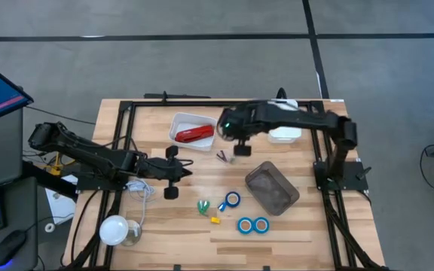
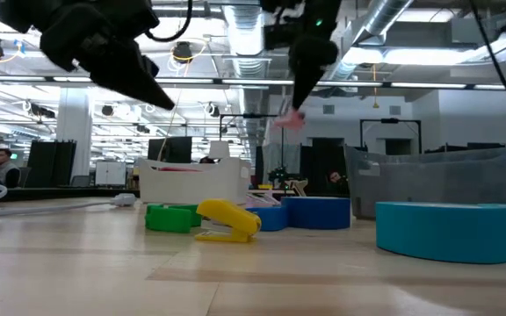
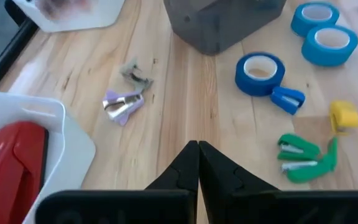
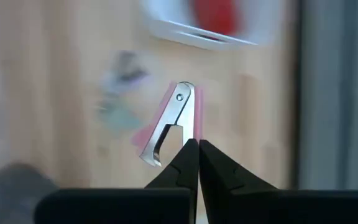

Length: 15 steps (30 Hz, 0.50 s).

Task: Pick and place Stapler, Stapler remover, tape
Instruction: Put the pink staple remover into the right white bin

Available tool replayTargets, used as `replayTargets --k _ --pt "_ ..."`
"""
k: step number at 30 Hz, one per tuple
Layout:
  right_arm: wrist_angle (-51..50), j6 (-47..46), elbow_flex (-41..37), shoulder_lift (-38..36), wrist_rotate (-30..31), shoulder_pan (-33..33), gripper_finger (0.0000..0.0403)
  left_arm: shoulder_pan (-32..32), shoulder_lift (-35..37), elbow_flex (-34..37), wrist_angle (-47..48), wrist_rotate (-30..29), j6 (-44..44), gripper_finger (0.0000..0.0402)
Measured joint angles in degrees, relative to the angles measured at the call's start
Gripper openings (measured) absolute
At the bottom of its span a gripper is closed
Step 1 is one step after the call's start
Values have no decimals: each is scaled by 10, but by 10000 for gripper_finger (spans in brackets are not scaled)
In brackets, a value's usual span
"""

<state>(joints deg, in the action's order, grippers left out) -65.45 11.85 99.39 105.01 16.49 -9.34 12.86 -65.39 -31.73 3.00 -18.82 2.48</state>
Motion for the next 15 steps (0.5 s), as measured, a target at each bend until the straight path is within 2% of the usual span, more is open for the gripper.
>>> replayTargets --k 2,8,15 --pt "-18 -13 0 -24 22 -15 0 0 0 7 -1 0 0 2" --pt "-58 -48 -13 -67 34 -79 0 0 0 9 -5 0 0 2" --pt "-37 -58 -140 -102 34 -162 0 0 5 9 -6 0 0 2"
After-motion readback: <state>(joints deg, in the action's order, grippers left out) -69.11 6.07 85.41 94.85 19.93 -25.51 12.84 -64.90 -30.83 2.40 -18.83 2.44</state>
